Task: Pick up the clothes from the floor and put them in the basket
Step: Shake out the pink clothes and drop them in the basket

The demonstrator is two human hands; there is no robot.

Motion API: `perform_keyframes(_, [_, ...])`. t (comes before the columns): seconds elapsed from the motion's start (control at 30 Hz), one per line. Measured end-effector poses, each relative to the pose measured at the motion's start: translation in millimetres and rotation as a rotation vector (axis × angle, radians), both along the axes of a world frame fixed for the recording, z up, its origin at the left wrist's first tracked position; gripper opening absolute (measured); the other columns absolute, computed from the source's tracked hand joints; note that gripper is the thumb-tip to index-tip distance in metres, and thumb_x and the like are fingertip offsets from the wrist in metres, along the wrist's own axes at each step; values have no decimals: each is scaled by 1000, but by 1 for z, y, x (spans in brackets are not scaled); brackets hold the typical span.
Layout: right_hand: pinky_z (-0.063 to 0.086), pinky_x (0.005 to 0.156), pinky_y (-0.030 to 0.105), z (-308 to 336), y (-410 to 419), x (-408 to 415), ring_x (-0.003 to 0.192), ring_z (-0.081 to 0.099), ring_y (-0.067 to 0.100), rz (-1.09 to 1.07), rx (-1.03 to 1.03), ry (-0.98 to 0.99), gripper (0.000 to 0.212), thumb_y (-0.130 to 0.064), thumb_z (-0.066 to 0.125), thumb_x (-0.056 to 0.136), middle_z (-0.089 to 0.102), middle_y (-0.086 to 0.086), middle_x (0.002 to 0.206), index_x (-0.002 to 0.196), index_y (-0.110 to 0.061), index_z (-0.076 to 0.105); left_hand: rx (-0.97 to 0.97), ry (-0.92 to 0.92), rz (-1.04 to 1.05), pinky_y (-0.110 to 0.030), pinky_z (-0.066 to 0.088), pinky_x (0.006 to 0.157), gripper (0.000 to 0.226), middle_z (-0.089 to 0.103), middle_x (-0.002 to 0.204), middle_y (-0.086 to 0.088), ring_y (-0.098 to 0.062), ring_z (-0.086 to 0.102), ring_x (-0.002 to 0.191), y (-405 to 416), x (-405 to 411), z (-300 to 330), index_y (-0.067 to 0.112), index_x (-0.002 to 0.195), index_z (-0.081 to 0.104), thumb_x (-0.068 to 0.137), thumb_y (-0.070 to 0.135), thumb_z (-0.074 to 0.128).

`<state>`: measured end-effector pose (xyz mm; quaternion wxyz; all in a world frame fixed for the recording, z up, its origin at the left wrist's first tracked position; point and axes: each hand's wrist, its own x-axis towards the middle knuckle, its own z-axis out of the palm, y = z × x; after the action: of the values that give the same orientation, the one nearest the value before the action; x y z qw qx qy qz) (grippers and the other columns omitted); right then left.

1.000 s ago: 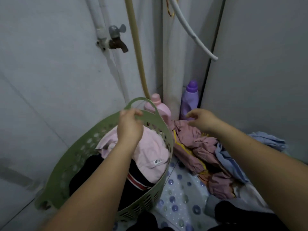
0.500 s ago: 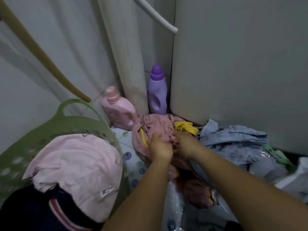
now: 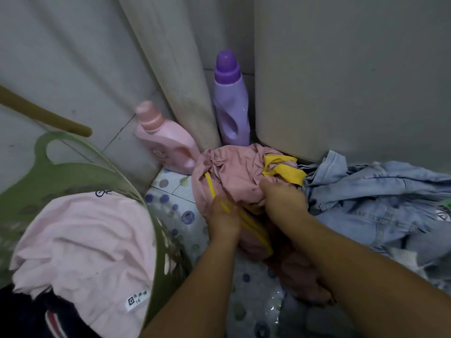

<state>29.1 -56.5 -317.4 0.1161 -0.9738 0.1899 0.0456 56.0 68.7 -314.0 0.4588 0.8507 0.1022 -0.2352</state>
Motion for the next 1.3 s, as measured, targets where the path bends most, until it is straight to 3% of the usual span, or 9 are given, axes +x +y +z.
perform_keyframes(0.1, [49,87,39,38,-5,2,110,56,35,-150,195,-241,38,-19,54,87,60,11,119,124,-23,51,-170,99,80,-33,42,102,56,44,144,-8,-24,50,120,-7,-10,21,13,146,30,95,9,51])
perform_keyframes(0.2, [51,85,42,89,-6,3,105,59,38,-231,335,-382,32,-19,55,85,64,14,112,117,-21,54,-261,101,85,-41,48,84,69,57,123,-11,-34,61,98,-8,-27,54,23,146,32,85,10,62])
perform_keyframes(0.27, [52,84,45,125,-1,-2,101,61,40,-230,377,-476,29,-19,54,84,67,16,109,113,-19,54,-262,36,33,-47,49,93,95,60,124,-18,-39,61,110,-3,-33,70,28,149,23,66,19,69])
perform_keyframes(0.33, [52,82,45,161,9,-9,97,62,39,-202,427,-584,26,-16,53,85,68,16,106,110,-18,55,-261,-2,-14,-37,41,105,109,49,135,-2,-23,51,124,7,-37,92,30,150,16,59,29,75])
perform_keyframes(0.73, [51,69,48,340,85,-89,82,62,39,26,272,-1064,35,-18,44,74,67,16,87,107,-20,57,-245,-435,95,-43,37,110,108,23,153,-17,-34,37,136,87,-60,210,23,152,-5,77,0,68])
perform_keyframes(0.93, [39,66,26,399,85,-124,72,46,0,31,363,-1347,24,-6,56,80,52,-15,71,104,-9,62,-215,-510,13,-49,32,113,112,22,155,-7,-33,26,142,113,-50,250,25,152,8,69,8,81])
perform_keyframes(1.07, [42,69,20,422,83,-143,70,48,0,64,462,-1484,18,-6,63,82,52,-20,72,99,-11,62,-189,-461,-85,-49,45,103,87,53,136,-13,-36,50,125,115,-45,262,23,135,48,56,34,81])
perform_keyframes(1.2, [43,71,17,433,86,-156,72,47,-2,84,562,-1550,29,-4,62,83,53,-17,75,81,-30,49,-331,-437,-52,-37,50,86,34,65,113,-23,-31,60,101,110,-65,284,2,121,60,88,14,57])
perform_keyframes(1.3, [42,70,16,437,87,-161,67,45,-8,73,626,-1585,34,-3,64,82,51,-16,73,77,-33,47,-738,-271,79,-25,46,59,25,67,88,-10,-23,60,75,114,-76,298,14,117,60,93,14,50])
